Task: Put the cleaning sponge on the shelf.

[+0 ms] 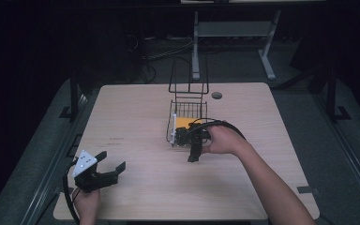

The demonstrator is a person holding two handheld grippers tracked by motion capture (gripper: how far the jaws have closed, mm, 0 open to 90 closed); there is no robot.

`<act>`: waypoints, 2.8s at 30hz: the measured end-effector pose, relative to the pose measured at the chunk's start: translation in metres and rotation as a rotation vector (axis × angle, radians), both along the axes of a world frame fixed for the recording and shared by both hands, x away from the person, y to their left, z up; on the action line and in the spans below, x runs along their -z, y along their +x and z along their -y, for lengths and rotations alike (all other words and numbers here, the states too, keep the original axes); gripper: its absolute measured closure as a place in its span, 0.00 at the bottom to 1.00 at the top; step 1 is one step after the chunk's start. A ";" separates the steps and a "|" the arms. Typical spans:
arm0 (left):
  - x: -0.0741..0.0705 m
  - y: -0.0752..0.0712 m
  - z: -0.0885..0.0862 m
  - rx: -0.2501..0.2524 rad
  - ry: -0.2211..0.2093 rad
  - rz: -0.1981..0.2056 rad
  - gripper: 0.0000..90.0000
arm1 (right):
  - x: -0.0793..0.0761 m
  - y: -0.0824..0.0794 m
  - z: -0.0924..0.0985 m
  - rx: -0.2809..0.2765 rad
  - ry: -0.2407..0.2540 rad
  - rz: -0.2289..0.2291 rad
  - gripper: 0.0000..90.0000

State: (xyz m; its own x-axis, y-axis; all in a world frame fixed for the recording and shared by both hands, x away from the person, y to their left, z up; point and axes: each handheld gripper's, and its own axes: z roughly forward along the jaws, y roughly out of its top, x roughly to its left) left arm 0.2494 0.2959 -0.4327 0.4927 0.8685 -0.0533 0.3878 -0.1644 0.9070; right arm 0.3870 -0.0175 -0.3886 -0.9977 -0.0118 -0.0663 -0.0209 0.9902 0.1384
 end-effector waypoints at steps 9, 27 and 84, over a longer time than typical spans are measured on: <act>0.000 0.000 0.001 0.005 0.006 -0.002 0.14 | 0.003 -0.005 0.003 0.001 -0.003 -0.001 0.19; 0.000 0.000 0.001 0.005 0.008 -0.001 0.14 | 0.011 -0.013 0.018 0.038 0.017 -0.012 0.19; 0.001 0.000 0.002 0.004 0.023 -0.006 0.14 | 0.035 -0.055 0.071 0.099 0.012 -0.020 0.18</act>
